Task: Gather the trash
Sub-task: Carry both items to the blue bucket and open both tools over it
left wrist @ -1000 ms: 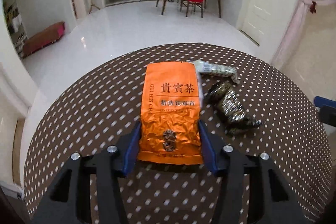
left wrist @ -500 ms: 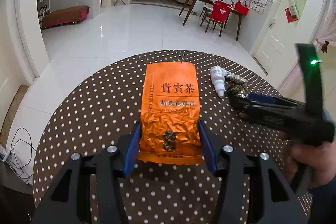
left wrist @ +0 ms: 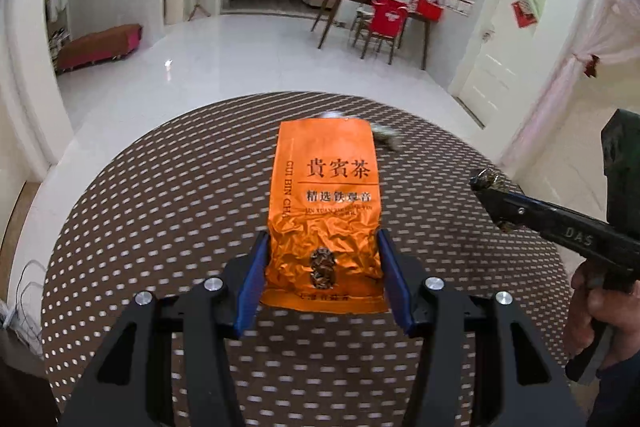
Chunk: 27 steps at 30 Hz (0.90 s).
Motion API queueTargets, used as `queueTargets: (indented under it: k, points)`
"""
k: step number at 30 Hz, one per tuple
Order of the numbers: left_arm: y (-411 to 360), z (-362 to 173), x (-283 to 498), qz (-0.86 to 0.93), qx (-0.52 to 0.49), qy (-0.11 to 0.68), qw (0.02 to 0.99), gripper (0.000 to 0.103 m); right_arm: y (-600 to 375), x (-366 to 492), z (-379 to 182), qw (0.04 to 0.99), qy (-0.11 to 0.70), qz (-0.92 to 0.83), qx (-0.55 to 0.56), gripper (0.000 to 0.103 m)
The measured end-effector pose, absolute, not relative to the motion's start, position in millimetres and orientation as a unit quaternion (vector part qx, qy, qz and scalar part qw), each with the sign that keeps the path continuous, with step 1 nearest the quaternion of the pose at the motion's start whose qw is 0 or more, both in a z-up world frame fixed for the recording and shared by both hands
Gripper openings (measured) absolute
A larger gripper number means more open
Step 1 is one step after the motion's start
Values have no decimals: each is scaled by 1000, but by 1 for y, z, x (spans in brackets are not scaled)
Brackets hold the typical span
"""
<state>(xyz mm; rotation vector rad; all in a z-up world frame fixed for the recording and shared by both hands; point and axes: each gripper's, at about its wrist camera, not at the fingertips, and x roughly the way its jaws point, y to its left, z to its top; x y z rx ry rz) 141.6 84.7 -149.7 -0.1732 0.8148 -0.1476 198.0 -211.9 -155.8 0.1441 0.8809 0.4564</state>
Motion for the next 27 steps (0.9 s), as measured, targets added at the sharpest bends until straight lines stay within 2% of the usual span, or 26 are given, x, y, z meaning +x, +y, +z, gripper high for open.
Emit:
queueTargets:
  k: [8, 17, 27]
  points:
    - [16, -127, 134, -122, -42, 379, 916, 53, -286, 170, -122, 899, 380, 187, 111, 25]
    - [-60, -104, 133, -178, 2, 366, 913, 53, -372, 141, -112, 912, 350, 136, 163, 25]
    - [-144, -110, 134, -252, 31, 374, 892, 53, -497, 111, -154, 894, 391, 5, 218, 25]
